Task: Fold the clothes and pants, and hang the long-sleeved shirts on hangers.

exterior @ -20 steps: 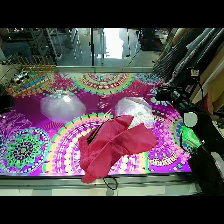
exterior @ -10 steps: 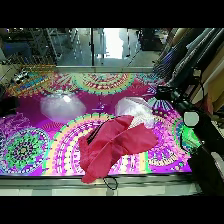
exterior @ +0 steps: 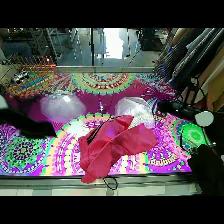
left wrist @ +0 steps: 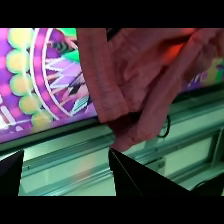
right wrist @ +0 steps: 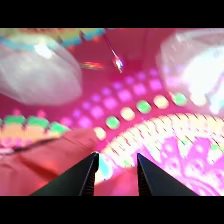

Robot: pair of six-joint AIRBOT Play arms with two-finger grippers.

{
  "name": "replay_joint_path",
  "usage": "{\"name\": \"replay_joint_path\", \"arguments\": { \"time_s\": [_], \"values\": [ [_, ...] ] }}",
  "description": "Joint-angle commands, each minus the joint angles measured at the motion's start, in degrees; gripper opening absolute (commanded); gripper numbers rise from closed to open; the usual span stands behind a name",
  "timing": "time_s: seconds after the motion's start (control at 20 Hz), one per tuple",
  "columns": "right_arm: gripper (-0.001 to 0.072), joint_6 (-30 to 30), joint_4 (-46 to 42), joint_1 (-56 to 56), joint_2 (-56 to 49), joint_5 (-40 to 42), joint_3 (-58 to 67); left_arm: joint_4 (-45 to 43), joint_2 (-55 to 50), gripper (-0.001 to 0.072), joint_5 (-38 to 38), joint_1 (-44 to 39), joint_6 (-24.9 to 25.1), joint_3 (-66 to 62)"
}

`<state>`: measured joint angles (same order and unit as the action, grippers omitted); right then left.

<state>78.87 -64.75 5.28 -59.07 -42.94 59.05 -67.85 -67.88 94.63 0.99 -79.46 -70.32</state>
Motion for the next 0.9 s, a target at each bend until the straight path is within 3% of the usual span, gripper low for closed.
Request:
{"name": "replay_joint_path", "arguments": {
  "time_s": [0.0, 0.05, 0.15, 0.3, 0.4, 0.5, 0.65, 0.85],
  "values": [
    [0.0285, -1.86, 0.00, 8.46, -0.35, -13.29, 0.07, -7.69, 8.22, 0.0550, -12.61, -14.86, 10.25, 18.29],
    [0.0294, -4.70, 3.72, 11.06, -1.70, -17.75, 0.07, -7.78, 10.19, 0.0553, -15.06, -18.86, 11.63, 22.97],
    [0.0487, -7.78, 9.84, 14.45, -7.41, -28.09, 0.04, -6.71, 11.96, 0.0574, -16.46, -25.66, 14.25, 30.86],
    [0.0573, -12.22, 17.53, 15.06, -18.29, -32.13, 0.31, -6.62, 10.99, 0.0574, -19.58, -30.95, 15.82, 34.86],
    [0.0576, -13.05, 26.03, 14.45, -24.72, -31.61, 1.70, -2.47, 9.44, 0.0573, -22.05, -31.23, 18.45, 34.71],
    [0.0576, -12.57, 28.46, 12.68, -29.62, -30.45, 4.48, 3.28, 6.84, 0.0573, -23.17, -31.26, 22.53, 34.71],
    [0.0578, -10.05, 25.00, 8.79, -35.26, -27.52, 10.64, 5.75, 3.80, 0.0573, -27.15, -31.23, 24.90, 33.97],
    [0.0580, -7.52, 14.53, 6.05, -40.24, -24.28, 20.48, 7.61, 2.36, 0.0569, -26.93, -31.23, 26.29, 32.59]
  ]
}}
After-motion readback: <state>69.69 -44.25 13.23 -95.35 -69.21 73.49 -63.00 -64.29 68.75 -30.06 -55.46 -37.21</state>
